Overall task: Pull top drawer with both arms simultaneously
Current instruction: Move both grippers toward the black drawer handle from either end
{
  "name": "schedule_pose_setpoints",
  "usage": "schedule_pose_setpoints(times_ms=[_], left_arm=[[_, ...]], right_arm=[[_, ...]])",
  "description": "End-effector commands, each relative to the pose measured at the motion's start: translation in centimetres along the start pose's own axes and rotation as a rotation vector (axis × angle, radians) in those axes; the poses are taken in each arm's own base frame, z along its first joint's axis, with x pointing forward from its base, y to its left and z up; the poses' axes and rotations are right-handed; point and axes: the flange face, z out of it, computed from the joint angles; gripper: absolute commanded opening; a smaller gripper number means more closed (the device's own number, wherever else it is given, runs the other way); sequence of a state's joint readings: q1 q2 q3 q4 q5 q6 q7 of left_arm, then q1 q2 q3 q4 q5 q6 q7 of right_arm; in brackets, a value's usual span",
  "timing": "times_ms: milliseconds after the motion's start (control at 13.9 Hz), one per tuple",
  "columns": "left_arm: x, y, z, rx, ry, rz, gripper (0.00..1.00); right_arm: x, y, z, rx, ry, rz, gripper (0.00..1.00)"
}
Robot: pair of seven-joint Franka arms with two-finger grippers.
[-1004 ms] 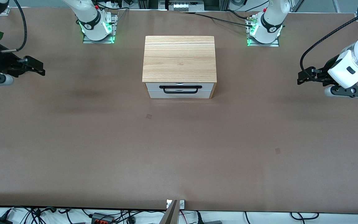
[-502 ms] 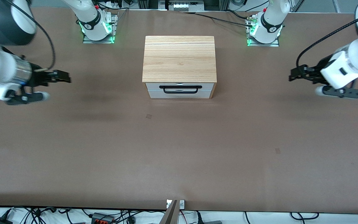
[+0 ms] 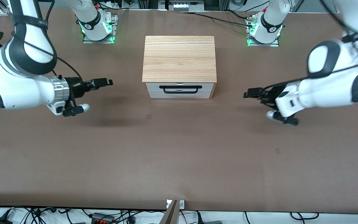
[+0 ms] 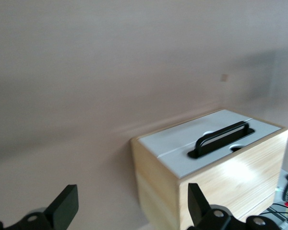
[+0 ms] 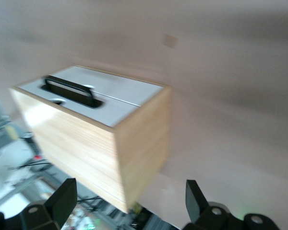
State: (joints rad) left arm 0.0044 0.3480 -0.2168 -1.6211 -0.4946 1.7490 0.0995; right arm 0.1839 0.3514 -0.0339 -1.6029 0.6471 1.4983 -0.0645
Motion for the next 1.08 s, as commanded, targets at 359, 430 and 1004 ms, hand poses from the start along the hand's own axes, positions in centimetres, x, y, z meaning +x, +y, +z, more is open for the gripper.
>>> schedule_pose_setpoints(times_ms=[359, 430, 1004], left_arm=[[5.1, -0.1, 11.6, -0.259, -0.012, 0.183, 1.00], [5.1, 0.6, 12.5, -0.305, -0.010, 0.198, 1.00], [4.1, 3.3, 20.4, -0.413, -0.105, 0.221, 1.00]], right_arm=[[4.8, -2.0, 13.6, 0.329, 0.165, -0.212, 1.00], [5.5, -1.5, 16.4, 0.365, 0.202, -0.260, 1.00], [5.9, 0.3, 26.4, 0.637, 0.306, -0.320, 0.83]])
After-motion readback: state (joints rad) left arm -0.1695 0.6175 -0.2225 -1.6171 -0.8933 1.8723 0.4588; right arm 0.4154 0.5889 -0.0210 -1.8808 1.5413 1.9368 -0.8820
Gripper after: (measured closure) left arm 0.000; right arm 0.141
